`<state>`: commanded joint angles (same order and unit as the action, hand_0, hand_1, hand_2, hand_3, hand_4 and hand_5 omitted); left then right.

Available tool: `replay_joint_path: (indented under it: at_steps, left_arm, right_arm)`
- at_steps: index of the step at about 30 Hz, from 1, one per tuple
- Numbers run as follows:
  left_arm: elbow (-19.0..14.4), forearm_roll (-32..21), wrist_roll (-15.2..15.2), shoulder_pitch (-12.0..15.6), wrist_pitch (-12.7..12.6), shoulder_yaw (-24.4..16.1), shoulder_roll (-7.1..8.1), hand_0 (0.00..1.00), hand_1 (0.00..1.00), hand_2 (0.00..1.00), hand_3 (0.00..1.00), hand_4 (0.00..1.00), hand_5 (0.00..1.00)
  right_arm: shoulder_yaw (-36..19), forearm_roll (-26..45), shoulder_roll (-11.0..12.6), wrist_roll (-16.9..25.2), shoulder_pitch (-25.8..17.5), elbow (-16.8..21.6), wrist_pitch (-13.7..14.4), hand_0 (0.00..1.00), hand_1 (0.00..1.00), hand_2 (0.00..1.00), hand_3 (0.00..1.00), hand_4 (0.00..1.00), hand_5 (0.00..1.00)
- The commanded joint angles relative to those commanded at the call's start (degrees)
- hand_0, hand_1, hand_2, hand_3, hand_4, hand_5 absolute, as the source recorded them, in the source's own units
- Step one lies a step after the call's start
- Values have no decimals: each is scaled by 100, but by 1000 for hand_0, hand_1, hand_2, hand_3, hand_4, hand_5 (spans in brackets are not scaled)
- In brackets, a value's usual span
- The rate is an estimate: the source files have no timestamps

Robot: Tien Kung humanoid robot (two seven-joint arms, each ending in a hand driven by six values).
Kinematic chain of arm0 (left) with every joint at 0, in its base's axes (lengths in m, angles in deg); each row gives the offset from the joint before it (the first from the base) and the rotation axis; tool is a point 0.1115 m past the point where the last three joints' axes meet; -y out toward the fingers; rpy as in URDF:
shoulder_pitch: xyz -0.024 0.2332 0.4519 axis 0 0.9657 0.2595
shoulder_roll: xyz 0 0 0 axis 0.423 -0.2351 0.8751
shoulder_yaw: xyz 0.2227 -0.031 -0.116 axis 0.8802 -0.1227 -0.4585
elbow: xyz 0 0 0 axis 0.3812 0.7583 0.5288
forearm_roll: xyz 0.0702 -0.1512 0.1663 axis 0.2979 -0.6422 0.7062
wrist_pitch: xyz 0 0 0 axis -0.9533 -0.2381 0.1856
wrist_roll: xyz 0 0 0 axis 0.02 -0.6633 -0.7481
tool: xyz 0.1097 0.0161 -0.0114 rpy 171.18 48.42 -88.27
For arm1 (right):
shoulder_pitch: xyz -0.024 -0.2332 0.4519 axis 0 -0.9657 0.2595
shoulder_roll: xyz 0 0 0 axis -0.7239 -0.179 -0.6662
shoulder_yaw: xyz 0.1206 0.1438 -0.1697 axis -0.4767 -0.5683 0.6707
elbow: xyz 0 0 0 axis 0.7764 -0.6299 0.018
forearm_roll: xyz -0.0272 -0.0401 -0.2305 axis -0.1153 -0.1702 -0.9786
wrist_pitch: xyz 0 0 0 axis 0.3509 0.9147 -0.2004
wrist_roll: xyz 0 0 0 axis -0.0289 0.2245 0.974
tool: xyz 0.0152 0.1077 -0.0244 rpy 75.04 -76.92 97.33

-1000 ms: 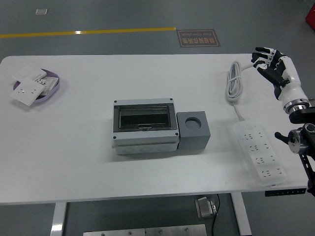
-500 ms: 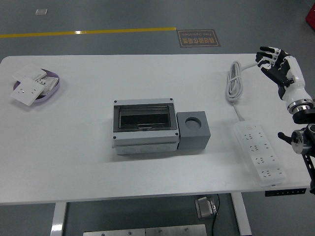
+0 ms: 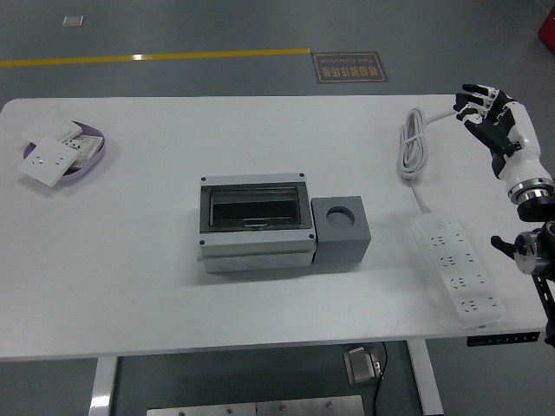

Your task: Pick up the cylinder from the cube,place it in the box,flap close box

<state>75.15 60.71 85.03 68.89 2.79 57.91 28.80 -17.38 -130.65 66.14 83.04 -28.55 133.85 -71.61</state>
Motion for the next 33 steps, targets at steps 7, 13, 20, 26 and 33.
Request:
replay_joint_path:
  at_steps: [7,13,20,26,33]
  left_arm:
    - [15,-166,-1,18,3,162,-12,567,614,576,600,710,201]
    - [35,-273,-1,40,2,275,-26,567,614,575,600,711,202]
    - [32,-279,-7,2,2,297,-32,567,614,576,600,710,203]
    - [32,-323,-7,0,2,343,-29,567,614,575,600,710,203]
    - [39,-377,-7,6,4,386,-41,567,614,575,599,711,204]
  right_arm:
    - [41,-106,29,-122,116,19,56,711,665,671,664,673,239]
    - [182,-256,96,-291,308,54,148,711,666,671,665,676,239]
    - [351,-462,146,-543,510,89,214,710,666,671,665,674,242]
    - [366,-540,134,-660,552,79,127,710,665,672,665,669,249]
    - [359,-538,139,-660,532,76,80,710,667,672,665,671,244]
